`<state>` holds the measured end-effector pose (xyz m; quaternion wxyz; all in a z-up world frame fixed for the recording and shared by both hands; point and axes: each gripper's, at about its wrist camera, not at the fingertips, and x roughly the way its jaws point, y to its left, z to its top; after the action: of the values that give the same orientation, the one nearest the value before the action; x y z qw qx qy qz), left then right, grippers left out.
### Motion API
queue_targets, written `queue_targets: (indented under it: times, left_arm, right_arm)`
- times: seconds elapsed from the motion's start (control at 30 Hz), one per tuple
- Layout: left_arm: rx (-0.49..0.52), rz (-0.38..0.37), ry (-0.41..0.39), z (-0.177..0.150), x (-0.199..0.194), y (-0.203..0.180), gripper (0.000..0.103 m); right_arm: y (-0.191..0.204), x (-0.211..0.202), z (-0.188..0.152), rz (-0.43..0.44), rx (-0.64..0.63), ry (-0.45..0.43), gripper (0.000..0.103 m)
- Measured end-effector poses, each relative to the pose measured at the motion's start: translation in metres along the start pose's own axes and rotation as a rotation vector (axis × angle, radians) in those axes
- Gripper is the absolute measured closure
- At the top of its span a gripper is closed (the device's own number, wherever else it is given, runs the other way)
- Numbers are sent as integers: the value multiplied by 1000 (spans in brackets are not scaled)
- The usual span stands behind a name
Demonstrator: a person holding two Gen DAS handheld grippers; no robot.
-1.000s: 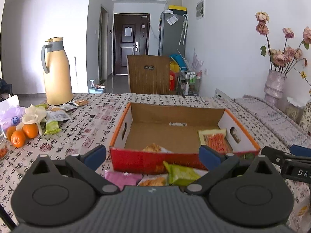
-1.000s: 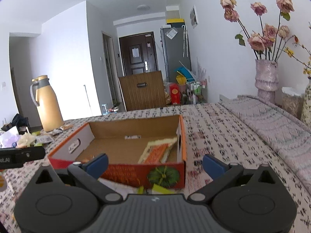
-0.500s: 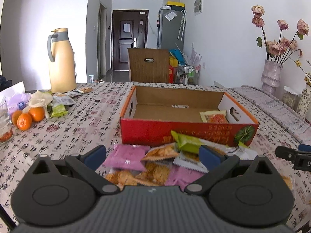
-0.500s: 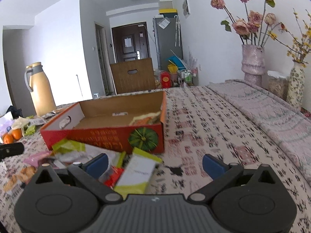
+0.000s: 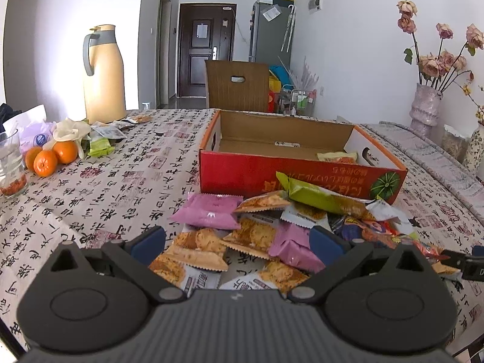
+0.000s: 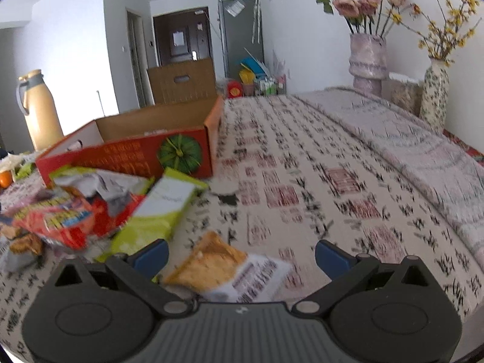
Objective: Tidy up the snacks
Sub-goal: 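Grasp a white cracker packet with the right tool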
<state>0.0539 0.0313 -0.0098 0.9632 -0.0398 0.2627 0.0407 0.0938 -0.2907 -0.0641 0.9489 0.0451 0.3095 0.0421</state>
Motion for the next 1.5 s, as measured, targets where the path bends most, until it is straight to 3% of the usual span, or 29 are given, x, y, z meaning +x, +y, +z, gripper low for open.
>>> queue_targets:
  times: [0.4, 0.6, 0.67, 1.0, 1.13, 1.5]
  left_arm:
    - [0, 1, 19, -4, 3, -1, 0]
    - [-3, 3, 27, -5, 5, 0, 0]
    - [-5, 4, 32, -6, 6, 0, 0]
    - [-13, 11, 42, -8, 7, 3, 0]
    - [-16, 12, 46, -9, 7, 3, 0]
    - [-14, 31, 52, -6, 9, 9, 0]
  right_arm:
    - [18, 17, -13, -56, -62, -2, 0]
    - [20, 12, -19, -38, -77, -51, 11]
    - [22, 11, -20, -28, -82, -59, 20]
    - [23, 6, -23, 2, -98, -80, 37]
    - [22, 4, -23, 12, -88, -87, 54]
    - [20, -3, -17, 3, -67, -124, 57]
